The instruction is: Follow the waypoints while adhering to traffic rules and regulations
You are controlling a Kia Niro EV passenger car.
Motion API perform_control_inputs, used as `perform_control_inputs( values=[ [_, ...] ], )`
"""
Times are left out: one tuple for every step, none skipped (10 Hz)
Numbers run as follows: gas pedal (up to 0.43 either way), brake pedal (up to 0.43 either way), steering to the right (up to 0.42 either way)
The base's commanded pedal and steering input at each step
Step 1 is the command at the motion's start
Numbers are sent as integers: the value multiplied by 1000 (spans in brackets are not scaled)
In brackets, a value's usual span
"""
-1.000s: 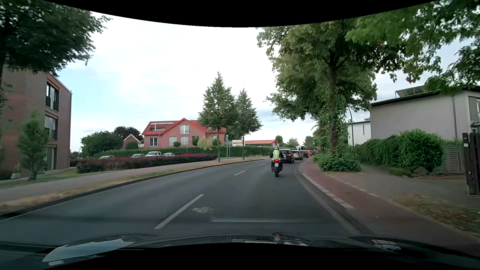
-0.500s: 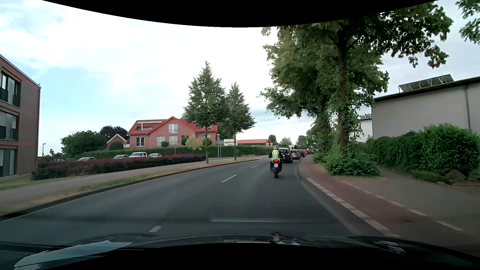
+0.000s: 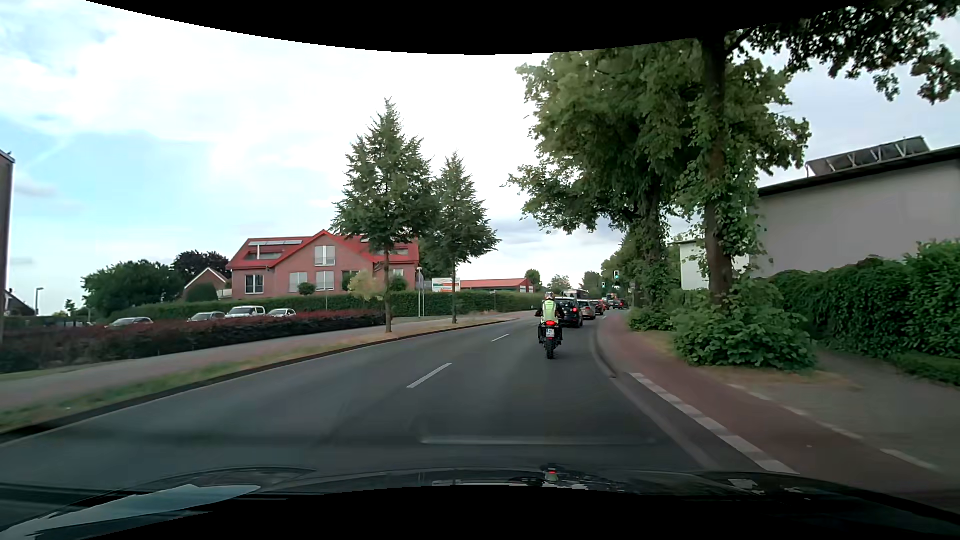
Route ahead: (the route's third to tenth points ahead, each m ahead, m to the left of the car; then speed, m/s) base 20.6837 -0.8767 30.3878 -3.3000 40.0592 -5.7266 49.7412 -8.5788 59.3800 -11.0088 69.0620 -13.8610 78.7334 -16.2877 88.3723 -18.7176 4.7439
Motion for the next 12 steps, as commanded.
perform_control_inputs(
  values=[
    [0,0,49],
    [47,0,49],
    [59,0,49],
    [67,0,49],
    [67,0,49],
    [67,0,49],
    [67,0,49],
    [79,0,49],
    [79,0,49],
    [98,0,49],
    [130,0,49],
    [138,0,49]
  ],
)
